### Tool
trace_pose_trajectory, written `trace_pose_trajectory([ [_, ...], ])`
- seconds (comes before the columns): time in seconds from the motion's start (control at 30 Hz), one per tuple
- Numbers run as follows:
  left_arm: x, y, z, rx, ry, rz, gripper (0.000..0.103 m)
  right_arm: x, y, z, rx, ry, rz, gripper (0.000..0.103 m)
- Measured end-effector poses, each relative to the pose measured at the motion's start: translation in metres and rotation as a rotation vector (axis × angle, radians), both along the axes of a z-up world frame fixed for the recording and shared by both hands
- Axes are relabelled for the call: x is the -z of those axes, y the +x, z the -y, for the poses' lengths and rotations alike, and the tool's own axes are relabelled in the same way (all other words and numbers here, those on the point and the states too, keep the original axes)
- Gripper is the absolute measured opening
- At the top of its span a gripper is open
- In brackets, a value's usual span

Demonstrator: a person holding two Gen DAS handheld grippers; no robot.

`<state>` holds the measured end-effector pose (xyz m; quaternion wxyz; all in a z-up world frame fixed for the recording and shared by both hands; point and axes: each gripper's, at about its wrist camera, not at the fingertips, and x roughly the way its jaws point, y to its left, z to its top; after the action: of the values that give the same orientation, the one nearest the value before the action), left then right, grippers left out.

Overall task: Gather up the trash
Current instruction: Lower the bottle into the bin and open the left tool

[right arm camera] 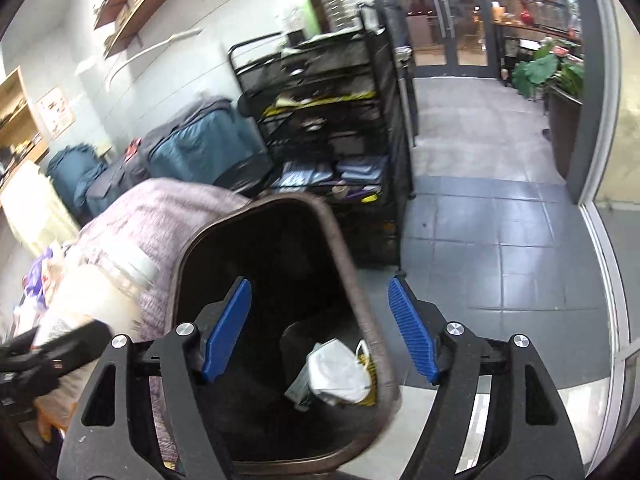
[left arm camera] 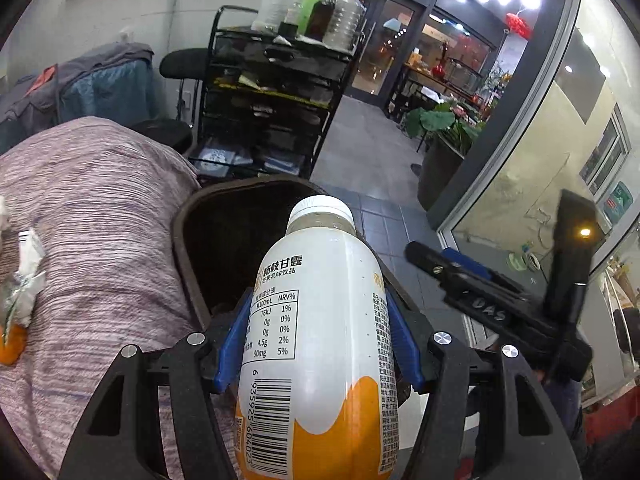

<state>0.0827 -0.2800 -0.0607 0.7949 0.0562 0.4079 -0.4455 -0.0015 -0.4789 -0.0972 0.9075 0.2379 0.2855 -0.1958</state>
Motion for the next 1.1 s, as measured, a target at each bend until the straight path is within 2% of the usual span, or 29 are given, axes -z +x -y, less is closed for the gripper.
trace_pose_trajectory([
  [0.17,0.017,0.01,0.026,0.025,0.077,-0.041,0.061,-0.002,-0.014,0.021,0.065,0.003,0.007,0.072],
  [0.4,0.038,0.027,0.052,0.036,0.155,-0.12,0.061,0.003,-0.019,0.032,0.082,0.018,-0.003,0.072],
  [0.6,0.049,0.026,0.065,0.054,0.231,-0.095,0.061,0.005,-0.019,0.034,0.08,0.024,-0.005,0.072],
  [0.67,0.05,0.025,0.066,0.054,0.247,-0.073,0.065,0.005,-0.019,0.033,0.082,0.024,-0.006,0.073],
  [0.73,0.047,0.025,0.066,0.049,0.242,-0.054,0.081,0.005,-0.019,0.033,0.082,0.024,-0.007,0.074],
  [0.8,0.042,0.024,0.063,0.042,0.226,-0.033,0.086,0.006,-0.018,0.033,0.082,0.025,-0.007,0.075],
  [1.1,0.007,0.014,0.032,-0.016,0.163,0.09,0.094,0.002,-0.011,0.025,0.052,0.025,0.01,0.077],
])
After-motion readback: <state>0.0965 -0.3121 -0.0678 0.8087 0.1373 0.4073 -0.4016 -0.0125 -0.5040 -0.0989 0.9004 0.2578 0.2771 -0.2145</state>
